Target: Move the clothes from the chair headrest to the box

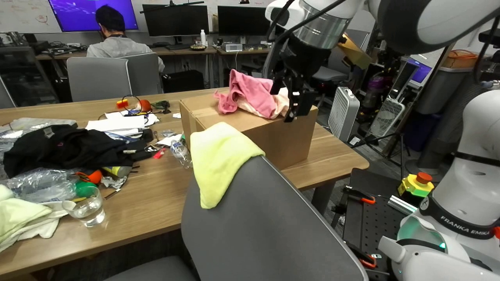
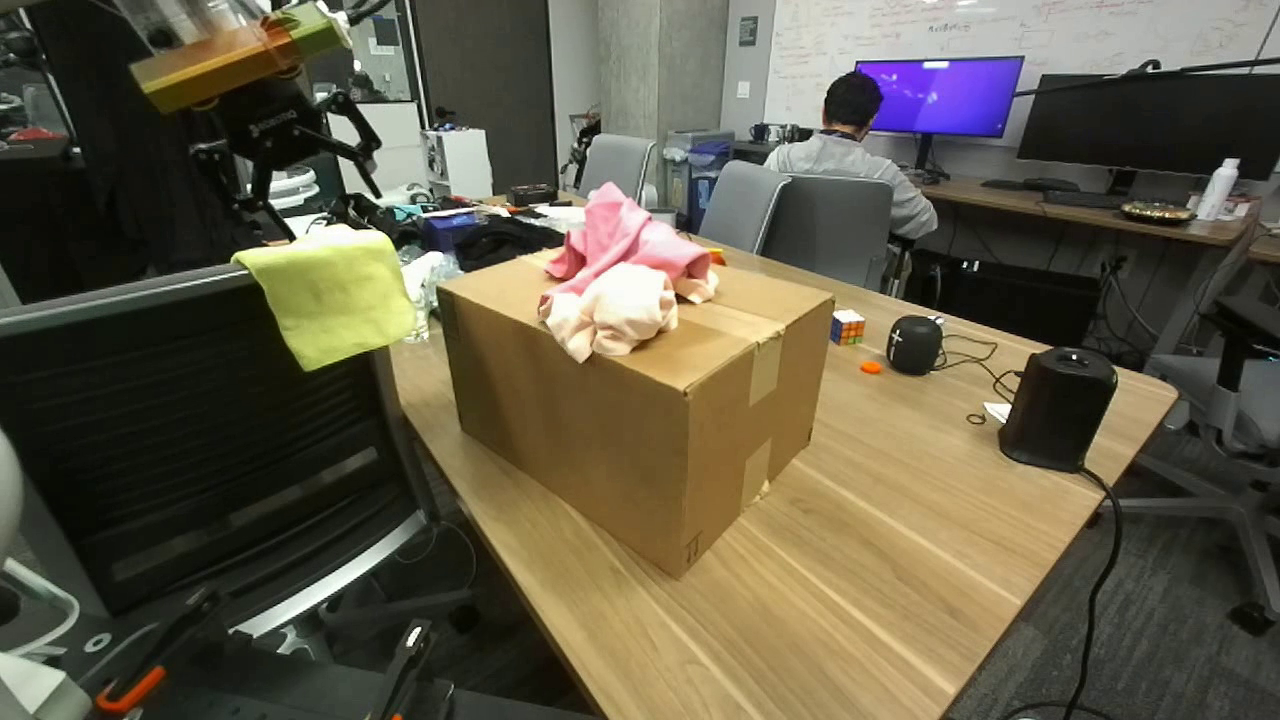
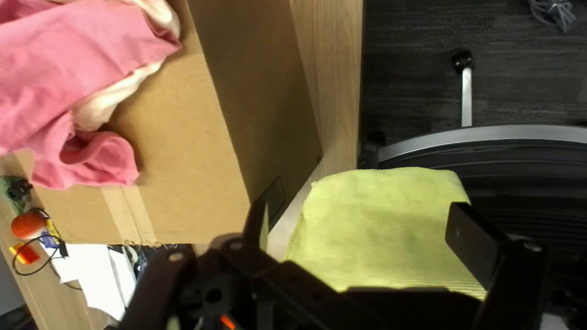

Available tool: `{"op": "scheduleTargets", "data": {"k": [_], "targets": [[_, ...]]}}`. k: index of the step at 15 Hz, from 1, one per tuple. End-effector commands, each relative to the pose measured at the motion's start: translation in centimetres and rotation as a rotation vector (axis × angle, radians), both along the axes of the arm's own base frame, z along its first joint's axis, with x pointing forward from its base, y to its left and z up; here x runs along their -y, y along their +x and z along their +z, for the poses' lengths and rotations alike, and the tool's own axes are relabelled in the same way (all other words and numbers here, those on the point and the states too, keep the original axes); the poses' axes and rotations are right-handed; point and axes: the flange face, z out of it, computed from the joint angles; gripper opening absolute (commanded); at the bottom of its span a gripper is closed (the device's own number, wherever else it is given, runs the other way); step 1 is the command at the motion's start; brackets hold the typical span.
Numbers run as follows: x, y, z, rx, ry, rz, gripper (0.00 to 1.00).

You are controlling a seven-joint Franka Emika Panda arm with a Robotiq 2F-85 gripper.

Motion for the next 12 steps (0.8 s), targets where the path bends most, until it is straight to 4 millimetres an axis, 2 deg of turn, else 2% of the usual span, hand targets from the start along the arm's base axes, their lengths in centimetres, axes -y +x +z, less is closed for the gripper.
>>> {"op": "scheduleTargets", "data": {"k": [1, 6, 12], "targets": [[-1.8, -2.5, -0.2, 0.038, 0.053, 0.001, 1.00], [-4.9, -3.9, -1.5, 0.047, 0.029, -0.011, 1.00], [-8.8, -4.1, -3.1, 0.096, 0.014, -0.004, 1.00]]}}
